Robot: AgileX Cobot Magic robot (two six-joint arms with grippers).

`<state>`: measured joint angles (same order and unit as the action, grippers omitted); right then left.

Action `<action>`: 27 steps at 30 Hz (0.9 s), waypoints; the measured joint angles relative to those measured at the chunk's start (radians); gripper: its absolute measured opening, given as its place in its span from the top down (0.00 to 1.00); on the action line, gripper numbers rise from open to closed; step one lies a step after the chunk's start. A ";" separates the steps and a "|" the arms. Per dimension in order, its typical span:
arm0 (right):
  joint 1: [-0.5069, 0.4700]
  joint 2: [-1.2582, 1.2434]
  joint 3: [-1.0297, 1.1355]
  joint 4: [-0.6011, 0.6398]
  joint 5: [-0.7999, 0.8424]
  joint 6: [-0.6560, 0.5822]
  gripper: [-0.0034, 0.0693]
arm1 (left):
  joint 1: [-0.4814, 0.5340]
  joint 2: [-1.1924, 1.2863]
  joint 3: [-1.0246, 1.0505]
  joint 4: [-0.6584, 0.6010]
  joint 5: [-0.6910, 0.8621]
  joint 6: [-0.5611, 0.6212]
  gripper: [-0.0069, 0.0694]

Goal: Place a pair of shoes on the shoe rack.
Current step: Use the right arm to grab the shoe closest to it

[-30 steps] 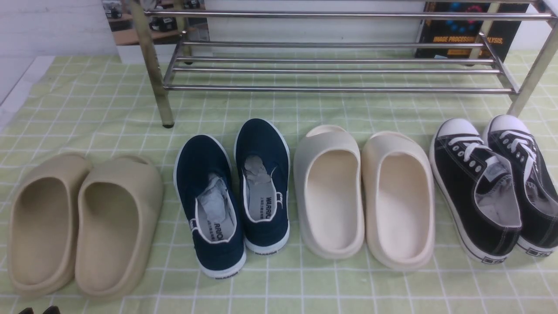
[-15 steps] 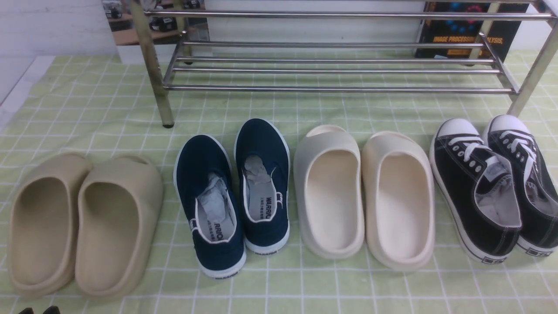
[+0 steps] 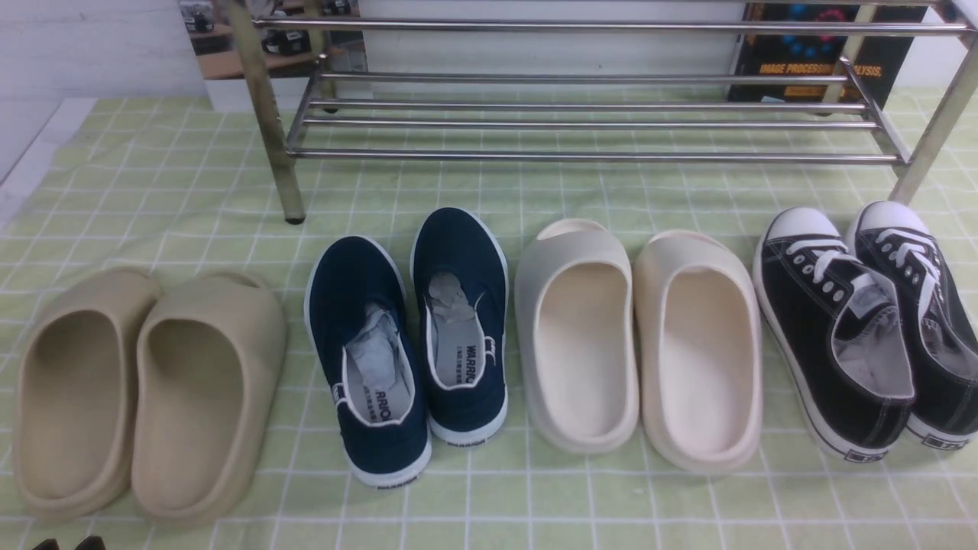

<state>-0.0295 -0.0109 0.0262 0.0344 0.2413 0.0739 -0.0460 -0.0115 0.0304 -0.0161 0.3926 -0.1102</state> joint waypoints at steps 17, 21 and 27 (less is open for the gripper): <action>0.000 0.000 -0.099 -0.074 -0.689 0.124 0.76 | 0.000 0.000 0.000 0.000 0.000 0.000 0.60; 0.000 0.060 -0.311 -0.074 -0.559 0.057 0.95 | 0.000 0.000 0.000 0.000 0.000 0.000 0.60; 0.000 0.300 -0.606 -0.074 -0.354 -0.061 0.95 | 0.000 0.000 0.000 0.000 0.000 0.000 0.60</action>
<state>-0.0295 0.2887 -0.5802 -0.0395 -0.1131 0.0132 -0.0460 -0.0115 0.0304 -0.0161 0.3926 -0.1102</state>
